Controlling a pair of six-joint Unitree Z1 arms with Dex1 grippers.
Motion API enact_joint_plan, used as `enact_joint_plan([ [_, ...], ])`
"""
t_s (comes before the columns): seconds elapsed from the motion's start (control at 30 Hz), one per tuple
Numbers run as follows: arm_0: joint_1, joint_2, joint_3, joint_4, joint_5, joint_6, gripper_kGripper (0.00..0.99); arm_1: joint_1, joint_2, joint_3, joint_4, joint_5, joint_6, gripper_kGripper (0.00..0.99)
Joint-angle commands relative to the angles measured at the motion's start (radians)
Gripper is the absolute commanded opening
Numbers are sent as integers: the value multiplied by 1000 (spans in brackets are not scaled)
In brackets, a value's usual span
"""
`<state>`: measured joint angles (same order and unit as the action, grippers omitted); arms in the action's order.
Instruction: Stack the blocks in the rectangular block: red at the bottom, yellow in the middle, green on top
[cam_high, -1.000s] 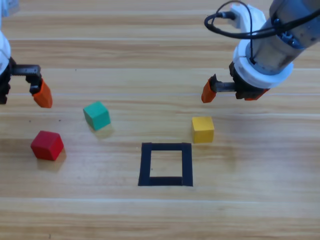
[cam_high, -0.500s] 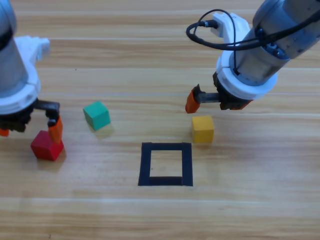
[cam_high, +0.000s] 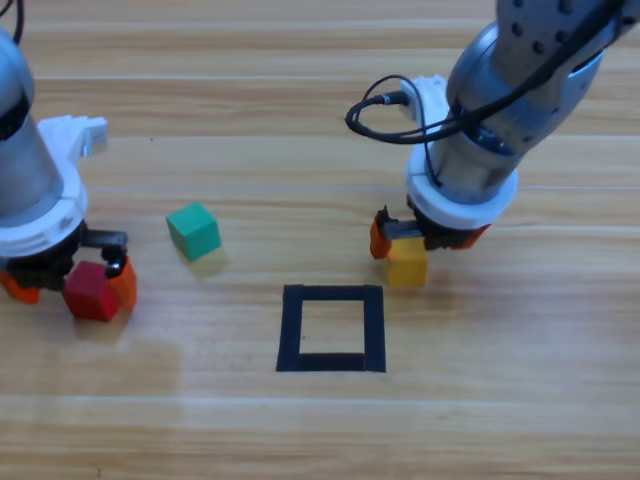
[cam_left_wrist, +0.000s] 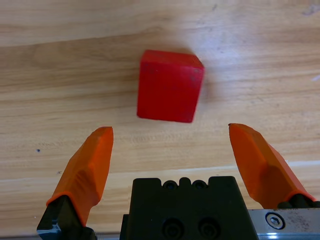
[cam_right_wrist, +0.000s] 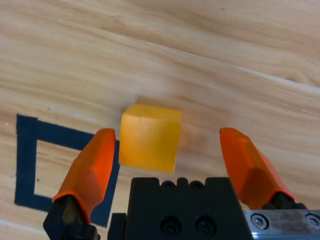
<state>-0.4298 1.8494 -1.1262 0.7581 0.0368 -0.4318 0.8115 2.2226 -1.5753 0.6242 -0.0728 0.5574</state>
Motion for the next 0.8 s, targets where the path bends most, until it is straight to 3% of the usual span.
enact_joint_plan([
  [0.03, 55, 33, 28, -39, -5, 31, 989, 21, 77, -14, 11, -18, 10, 827],
  [0.17, 55, 44, 40, -62, 2, 33, 989, 21, 88, -15, 11, -16, 12, 661],
  [0.3, 55, 71, 43, -82, 14, 38, 989, 21, 103, -20, 12, 1, 12, 173],
  [0.4, 55, 90, 40, -91, 17, 48, 989, 23, 101, -18, 11, 5, 12, 31],
  [0.53, 55, 117, 19, -91, 15, 70, 988, 23, 49, 3, 32, -4, 19, 15],
  [0.8, 55, 160, -14, -91, 12, 87, 971, 44, -288, 150, 92, -55, 49, 17],
])
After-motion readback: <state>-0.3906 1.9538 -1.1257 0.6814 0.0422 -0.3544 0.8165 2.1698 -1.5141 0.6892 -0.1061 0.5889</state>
